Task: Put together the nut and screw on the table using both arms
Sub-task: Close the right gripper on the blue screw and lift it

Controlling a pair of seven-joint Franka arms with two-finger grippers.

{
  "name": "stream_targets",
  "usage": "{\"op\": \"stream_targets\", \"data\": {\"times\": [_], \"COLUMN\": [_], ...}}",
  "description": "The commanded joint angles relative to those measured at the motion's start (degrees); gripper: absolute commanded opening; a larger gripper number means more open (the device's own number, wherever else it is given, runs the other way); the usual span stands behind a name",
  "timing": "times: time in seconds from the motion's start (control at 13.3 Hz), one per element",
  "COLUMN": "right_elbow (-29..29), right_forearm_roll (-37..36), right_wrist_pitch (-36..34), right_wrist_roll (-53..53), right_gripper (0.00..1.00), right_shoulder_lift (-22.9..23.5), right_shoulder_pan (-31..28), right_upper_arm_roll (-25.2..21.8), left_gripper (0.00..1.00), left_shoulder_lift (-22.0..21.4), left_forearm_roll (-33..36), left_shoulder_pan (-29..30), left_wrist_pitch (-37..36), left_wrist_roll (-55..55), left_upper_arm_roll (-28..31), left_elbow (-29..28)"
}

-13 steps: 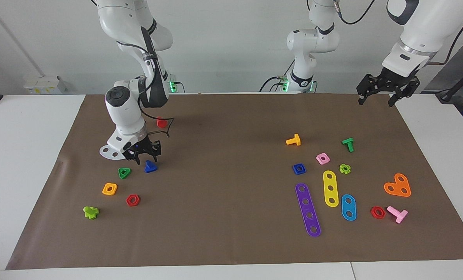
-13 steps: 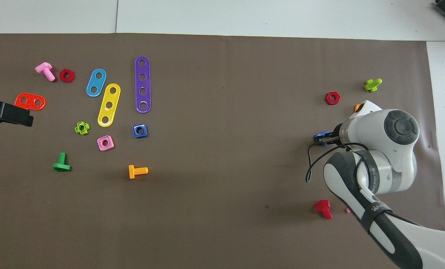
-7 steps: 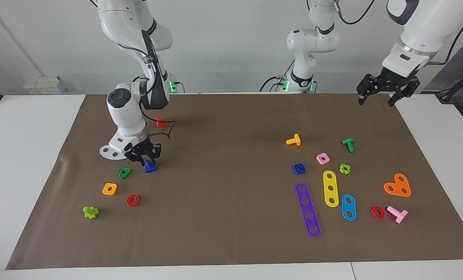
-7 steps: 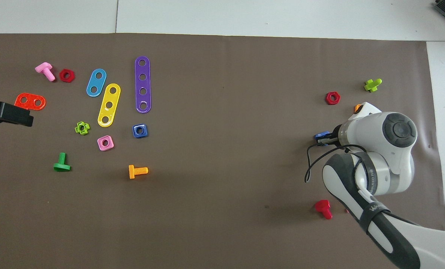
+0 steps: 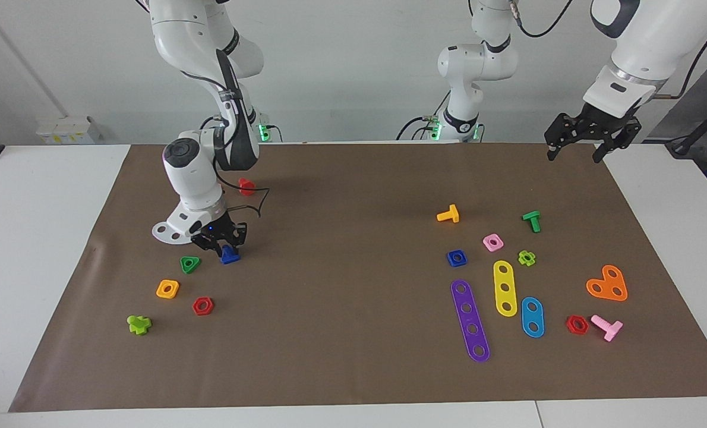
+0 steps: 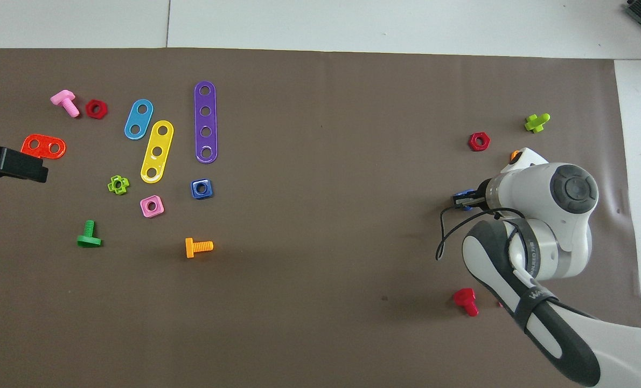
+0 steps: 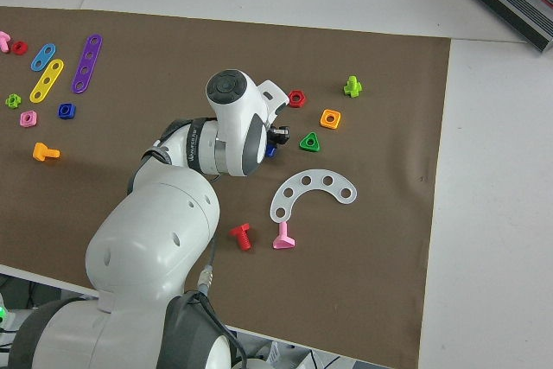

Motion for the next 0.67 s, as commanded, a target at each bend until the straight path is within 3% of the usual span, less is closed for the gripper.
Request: {"op": "stream_targets", "data": {"times": [0.0, 0.15, 0.22, 0.3, 0.6], "right_elbow": [-0.6, -0.6, -0.5, -0.5, 0.3], "right_forearm_roll": [1.6, 1.5, 1.5, 1.5, 1.6], "right_wrist_pitch": [1.2, 0.9, 0.9, 0.8, -0.7], "right_wrist_roll": [-2.8, -2.9, -2.8, -2.7, -1.5], "right_gripper": [0.43, 0.27, 0.10, 0.00, 0.00], "right_shoulder_lift": [-0.1, -0.2, -0.1, -0.1, -0.5], "right_shoulder_pan": [-0.6, -0.5, -0.5, -0.5, -0.4], "right_upper_arm_roll": [0.2, 0.2, 0.2, 0.2, 0.2], "left_gripper": [1.00, 1.00, 1.00, 1.00, 1.00], "left_shoulder_lift": [-1.7, -1.7, -1.7, -1.7, -1.7], "left_forearm_roll": [-0.5, -0.5, -0.5, -0.5, -0.5], "left_shoulder_pan": [0.8, 0.8, 0.8, 0.8, 0.8], "left_wrist_pitch": [-0.2, -0.1, -0.1, -0.1, -0.2], "left_wrist_roll": [0.4, 0.4, 0.4, 0.4, 0.4], "left_upper_arm_roll": [-0.4, -0.4, -0.4, -0.4, -0.4], "left_elbow": [-1.8, -1.8, -1.8, -1.8, -1.8]}}
